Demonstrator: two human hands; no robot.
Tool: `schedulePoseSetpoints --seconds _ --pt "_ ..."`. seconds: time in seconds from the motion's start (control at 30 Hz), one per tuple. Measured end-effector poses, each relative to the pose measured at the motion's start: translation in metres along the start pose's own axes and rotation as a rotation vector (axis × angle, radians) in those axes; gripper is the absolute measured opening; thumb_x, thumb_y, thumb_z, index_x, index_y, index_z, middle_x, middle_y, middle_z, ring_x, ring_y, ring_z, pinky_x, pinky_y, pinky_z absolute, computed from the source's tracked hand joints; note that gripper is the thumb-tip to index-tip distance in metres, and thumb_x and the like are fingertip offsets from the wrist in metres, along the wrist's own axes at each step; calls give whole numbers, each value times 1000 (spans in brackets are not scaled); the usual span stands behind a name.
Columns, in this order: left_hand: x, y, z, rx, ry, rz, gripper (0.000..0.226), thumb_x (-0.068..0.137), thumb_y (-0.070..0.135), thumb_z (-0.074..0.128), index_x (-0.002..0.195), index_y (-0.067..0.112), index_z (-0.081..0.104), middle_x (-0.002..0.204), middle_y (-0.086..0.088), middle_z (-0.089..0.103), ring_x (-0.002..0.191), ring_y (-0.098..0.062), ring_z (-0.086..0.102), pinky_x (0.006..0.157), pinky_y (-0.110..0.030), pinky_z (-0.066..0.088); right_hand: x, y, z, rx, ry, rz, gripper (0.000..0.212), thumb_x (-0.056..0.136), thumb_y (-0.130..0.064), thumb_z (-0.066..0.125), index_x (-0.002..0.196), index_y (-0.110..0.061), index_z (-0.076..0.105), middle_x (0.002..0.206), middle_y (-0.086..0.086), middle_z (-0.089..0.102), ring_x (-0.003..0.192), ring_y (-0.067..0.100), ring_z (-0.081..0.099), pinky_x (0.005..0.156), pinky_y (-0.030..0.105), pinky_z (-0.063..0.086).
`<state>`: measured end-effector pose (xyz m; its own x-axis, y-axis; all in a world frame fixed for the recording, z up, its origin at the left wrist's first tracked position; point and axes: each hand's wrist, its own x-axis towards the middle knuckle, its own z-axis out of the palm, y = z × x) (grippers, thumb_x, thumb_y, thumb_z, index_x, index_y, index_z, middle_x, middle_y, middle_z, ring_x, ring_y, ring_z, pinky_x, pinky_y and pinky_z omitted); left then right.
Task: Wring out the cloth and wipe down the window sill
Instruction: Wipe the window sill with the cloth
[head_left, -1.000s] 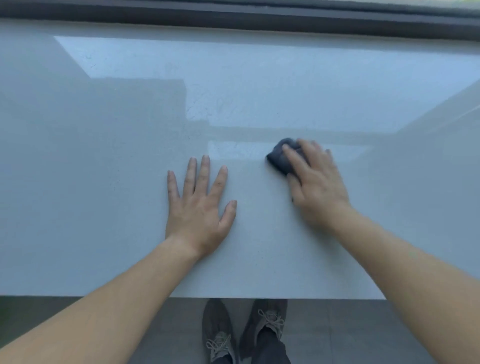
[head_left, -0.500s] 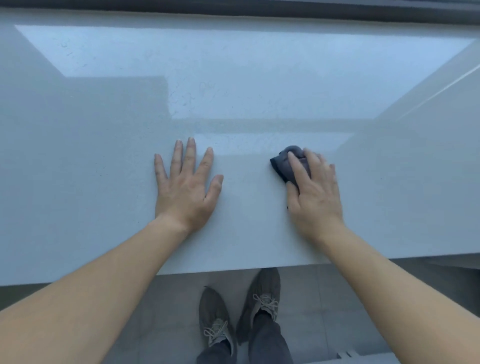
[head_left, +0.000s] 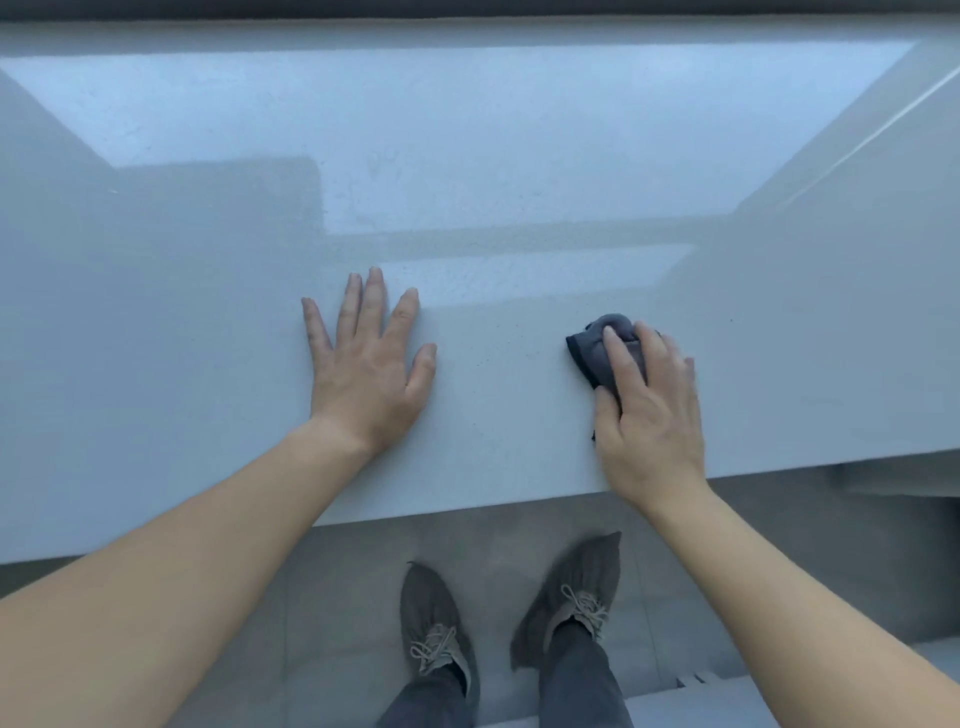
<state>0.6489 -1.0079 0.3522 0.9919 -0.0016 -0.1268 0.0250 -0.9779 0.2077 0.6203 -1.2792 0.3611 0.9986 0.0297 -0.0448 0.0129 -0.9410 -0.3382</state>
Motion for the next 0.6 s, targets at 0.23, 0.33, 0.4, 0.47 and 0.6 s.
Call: schedulePoseSetpoints --seconds 0.23,0.33,0.4,0.47,0.6 --pt "18 79 8 -143 50 75 67 94 47 26 155 22 23 166 -9 6 153 -23 -3 120 -53 -11 -36 15 7 -45 -99 -449 56 95 -30 48 149 -27 38 160 5 29 148 35 24 121 56 19" --pt "30 97 18 -146 20 -27 67 94 49 24 156 25 19 167 -7 3 153 -20 -7 120 -51 -12 -3 47 -9 -75 -74 -391 57 91 -27 48 147 -21 44 157 10 34 145 38 29 117 61 23" --pt "32 100 23 -70 13 -62 68 94 52 20 157 27 15 167 -5 -1 153 -18 -10 120 -51 -12 29 67 -21 -46 0 -164 57 91 -25 46 148 -16 43 156 13 33 144 40 28 115 62 24" --pt "32 100 26 -41 18 -69 68 93 53 18 157 28 14 167 -4 -2 152 -17 -12 120 -51 -12 45 67 -23 -27 34 27 59 94 -27 43 152 -17 35 159 11 25 146 38 20 118 59 18" --pt "31 103 23 -35 20 -77 67 94 52 19 157 28 14 167 -3 -4 152 -17 -12 121 -50 -10 15 42 -6 -66 -29 -291 60 94 -32 44 153 -24 31 160 9 24 148 38 19 121 57 15"
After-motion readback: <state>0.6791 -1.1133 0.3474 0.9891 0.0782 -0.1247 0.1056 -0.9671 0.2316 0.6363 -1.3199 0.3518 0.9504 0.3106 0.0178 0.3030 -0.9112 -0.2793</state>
